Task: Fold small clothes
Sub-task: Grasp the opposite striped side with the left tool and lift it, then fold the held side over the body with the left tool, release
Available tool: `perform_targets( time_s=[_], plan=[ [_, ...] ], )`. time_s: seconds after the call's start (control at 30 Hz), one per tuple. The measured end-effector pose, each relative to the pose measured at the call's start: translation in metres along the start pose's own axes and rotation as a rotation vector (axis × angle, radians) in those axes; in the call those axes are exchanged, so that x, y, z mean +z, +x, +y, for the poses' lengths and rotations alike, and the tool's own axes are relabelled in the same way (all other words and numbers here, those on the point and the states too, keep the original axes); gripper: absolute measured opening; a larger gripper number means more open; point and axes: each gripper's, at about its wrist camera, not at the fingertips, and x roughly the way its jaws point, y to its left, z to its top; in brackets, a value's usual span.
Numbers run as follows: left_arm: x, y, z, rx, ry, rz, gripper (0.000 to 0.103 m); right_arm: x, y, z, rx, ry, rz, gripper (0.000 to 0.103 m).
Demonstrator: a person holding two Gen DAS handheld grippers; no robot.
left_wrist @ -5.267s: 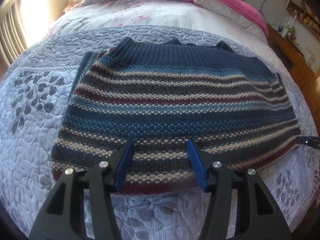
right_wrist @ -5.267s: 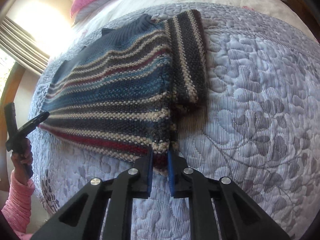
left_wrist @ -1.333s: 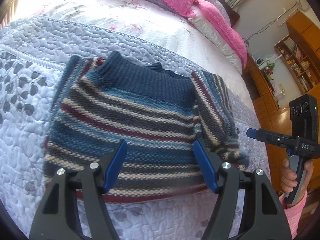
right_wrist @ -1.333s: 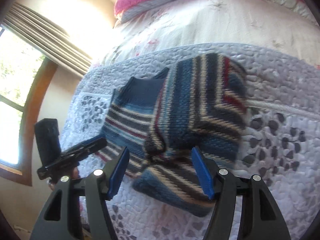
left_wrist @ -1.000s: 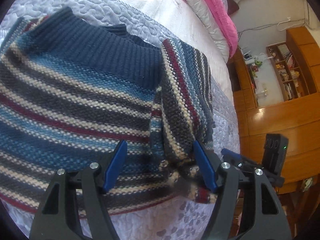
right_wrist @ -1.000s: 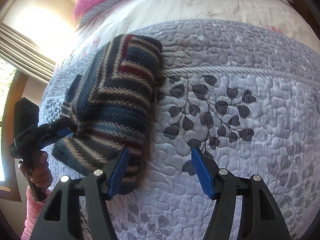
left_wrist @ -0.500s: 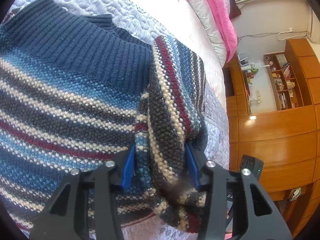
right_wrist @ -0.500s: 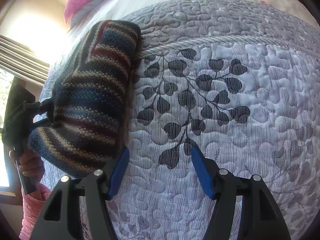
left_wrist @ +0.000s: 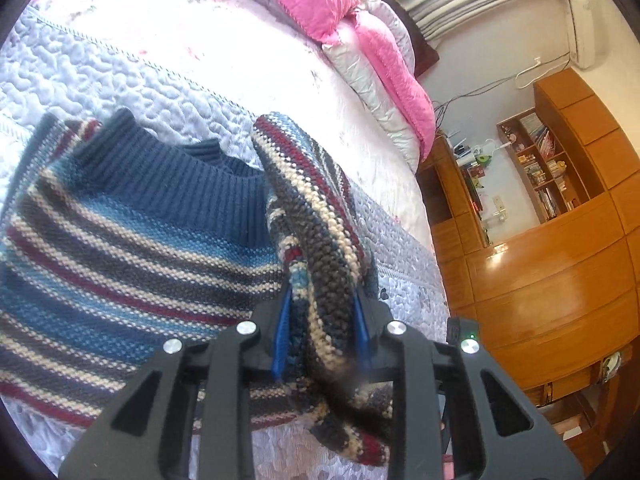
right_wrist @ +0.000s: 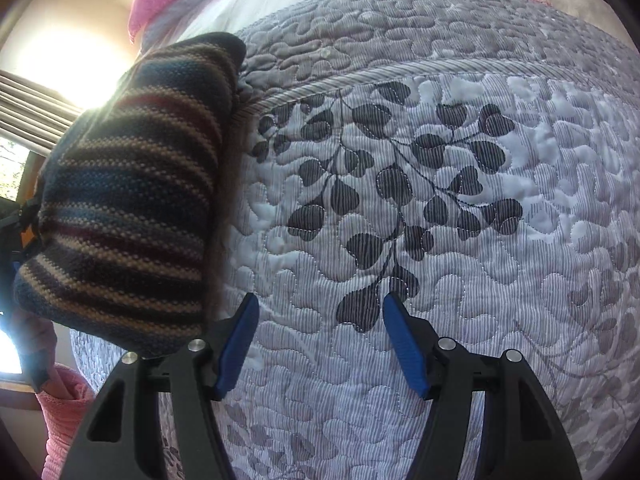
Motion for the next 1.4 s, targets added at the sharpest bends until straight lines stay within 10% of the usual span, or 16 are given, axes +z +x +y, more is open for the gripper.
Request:
perform_targets(
  time_s=[0.37, 0.7, 0.97, 1.2, 1.27, 1.33, 1.4],
  plan=[
    [0.028, -0.105, 0.087, 0.148, -0.054, -0.082, 0.026, 0.001, 0.021, 0.072, 0.028, -0.100, 0.016, 0.065],
    [0.009, -0.079, 0.176, 0.243, -0.167, 0.028, 0.028, -0.002, 0.038, 0.135, 0.034, -0.178, 0.041, 0.065],
    [-0.007, -0.131, 0.152, 0.229, -0.125, -0.060, 0.058, -0.014, 0.043, 0.161, 0.098, -0.223, 0.033, 0.069],
    [-0.042, -0.119, 0.137, 0.136, -0.139, 0.067, 0.068, -0.011, 0.055, 0.187, 0.174, -0.214, 0.047, 0.071],
    [-0.047, -0.109, 0.140, 0.146, -0.142, 0.084, 0.063, -0.012, 0.060, 0.190, 0.176, -0.214, 0.057, 0.071],
    [-0.050, -0.101, 0.142, 0.155, -0.136, 0.117, 0.017, -0.015, 0.064, 0.194, 0.170, -0.214, 0.062, 0.071],
    [-0.053, -0.102, 0.141, 0.155, -0.139, 0.112, 0.012, -0.016, 0.066, 0.195, 0.155, -0.220, 0.061, 0.071]
  ],
)
